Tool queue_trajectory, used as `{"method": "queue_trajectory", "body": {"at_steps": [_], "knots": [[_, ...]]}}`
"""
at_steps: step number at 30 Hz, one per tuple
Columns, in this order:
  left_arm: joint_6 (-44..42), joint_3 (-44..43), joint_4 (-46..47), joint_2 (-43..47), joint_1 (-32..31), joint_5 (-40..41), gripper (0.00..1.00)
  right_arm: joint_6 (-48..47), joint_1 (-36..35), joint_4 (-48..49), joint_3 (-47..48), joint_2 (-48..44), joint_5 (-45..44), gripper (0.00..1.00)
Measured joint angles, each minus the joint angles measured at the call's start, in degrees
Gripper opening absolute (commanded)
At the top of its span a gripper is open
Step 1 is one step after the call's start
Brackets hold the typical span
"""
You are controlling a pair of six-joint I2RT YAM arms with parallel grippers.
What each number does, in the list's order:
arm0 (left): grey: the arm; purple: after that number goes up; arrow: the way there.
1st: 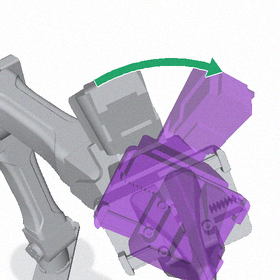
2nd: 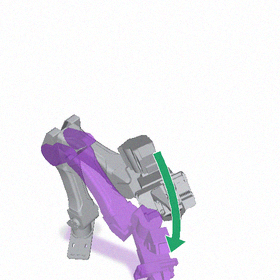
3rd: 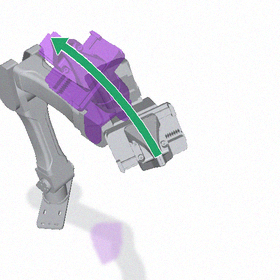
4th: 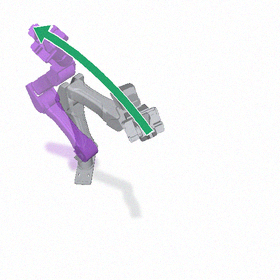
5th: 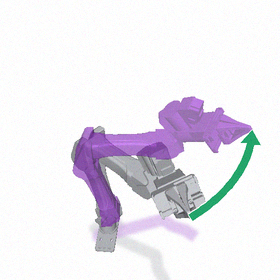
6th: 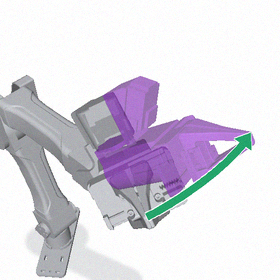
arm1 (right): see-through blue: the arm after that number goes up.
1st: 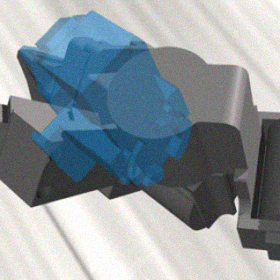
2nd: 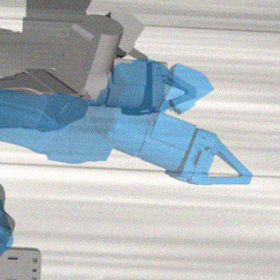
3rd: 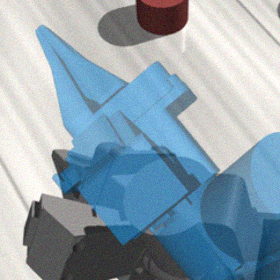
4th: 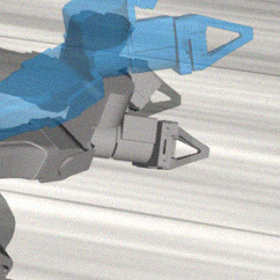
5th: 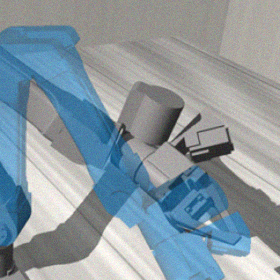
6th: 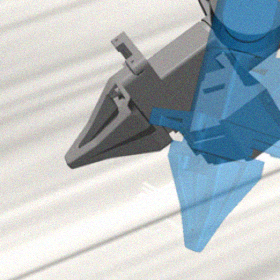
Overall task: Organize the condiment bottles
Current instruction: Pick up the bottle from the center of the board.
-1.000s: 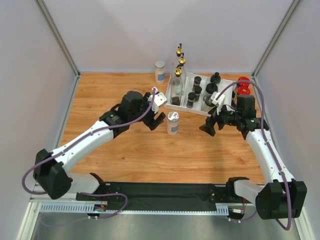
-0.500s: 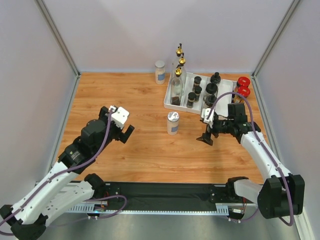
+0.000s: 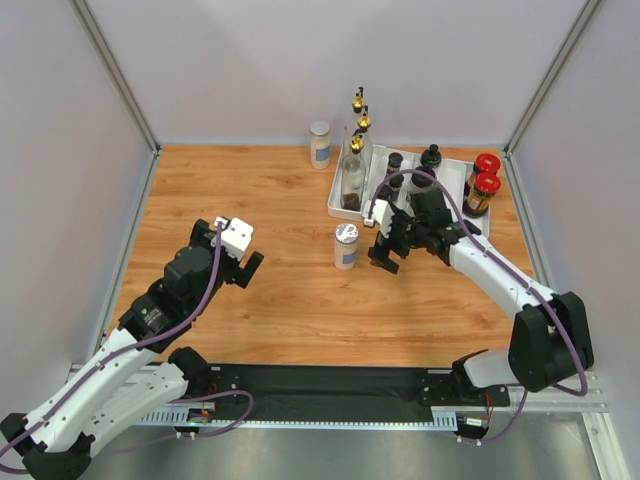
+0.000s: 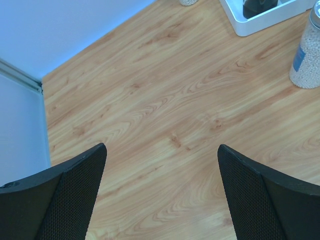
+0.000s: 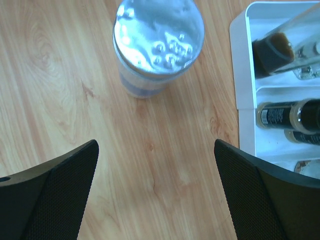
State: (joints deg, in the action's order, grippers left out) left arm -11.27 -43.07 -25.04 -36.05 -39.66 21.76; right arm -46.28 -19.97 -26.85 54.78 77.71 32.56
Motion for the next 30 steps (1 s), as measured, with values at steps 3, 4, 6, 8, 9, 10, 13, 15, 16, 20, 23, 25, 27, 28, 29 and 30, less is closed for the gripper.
{"method": "queue_trajectory", "body": {"at_steps": [3,4,6,8,9,10,13,15,16,20,23,25,27,28,29,30], "knots": [[0.02,0.33,0.04,0.35,0.00,0.39,1.00,1.81,-3.06,0.42,3.82,4.42,-2.80,1.00],[0.02,0.39,0.07,0.52,0.00,0.52,1.00,2.47,-3.91,0.55,5.11,5.73,-3.34,1.00],[0.02,0.39,0.17,0.61,0.00,0.72,1.00,4.04,-5.40,0.68,7.65,8.22,-4.20,1.00],[0.02,0.42,0.26,0.66,0.00,0.87,1.00,5.60,-6.51,0.52,10.34,10.67,-4.63,1.00],[0.02,0.42,0.31,0.66,0.00,0.90,1.00,6.56,-7.08,0.57,12.02,12.31,-4.70,1.00],[0.02,0.42,0.37,0.66,0.00,0.90,1.00,7.30,-7.50,0.50,13.25,13.46,-4.72,1.00],[0.02,0.42,0.39,0.66,0.00,1.01,1.00,9.49,-8.83,0.39,16.35,16.68,-4.68,1.00],[0.02,0.42,0.39,0.68,0.00,1.11,1.00,10.73,-9.60,0.09,17.40,17.92,-4.61,0.93],[0.02,0.42,0.39,0.74,0.00,1.14,1.00,11.32,-9.90,0.02,17.81,18.51,-4.59,0.88],[0.02,0.44,0.39,0.96,0.00,1.33,1.00,13.94,-10.64,-0.76,19.61,20.59,-4.63,0.50],[0.02,0.44,0.39,1.16,0.00,1.40,1.00,15.28,-10.71,-1.20,20.22,21.00,-5.09,0.19],[0.02,0.52,0.42,1.22,0.00,1.51,1.00,15.41,-10.71,-1.44,20.22,20.98,-5.09,0.12],[0.02,0.61,0.42,1.38,0.00,1.57,1.00,15.41,-10.71,-1.79,20.22,20.70,-5.25,0.08],[0.02,0.63,0.42,1.46,0.00,1.62,1.00,15.41,-10.71,-2.56,20.20,20.44,-5.35,0.08],[0.02,0.66,0.42,1.53,0.00,1.73,1.00,15.23,-10.71,-3.56,20.20,20.11,-5.40,0.07],[0.02,0.70,0.44,1.66,0.00,1.77,1.00,14.91,-10.71,-4.87,20.17,19.63,-5.46,0.06]]}}
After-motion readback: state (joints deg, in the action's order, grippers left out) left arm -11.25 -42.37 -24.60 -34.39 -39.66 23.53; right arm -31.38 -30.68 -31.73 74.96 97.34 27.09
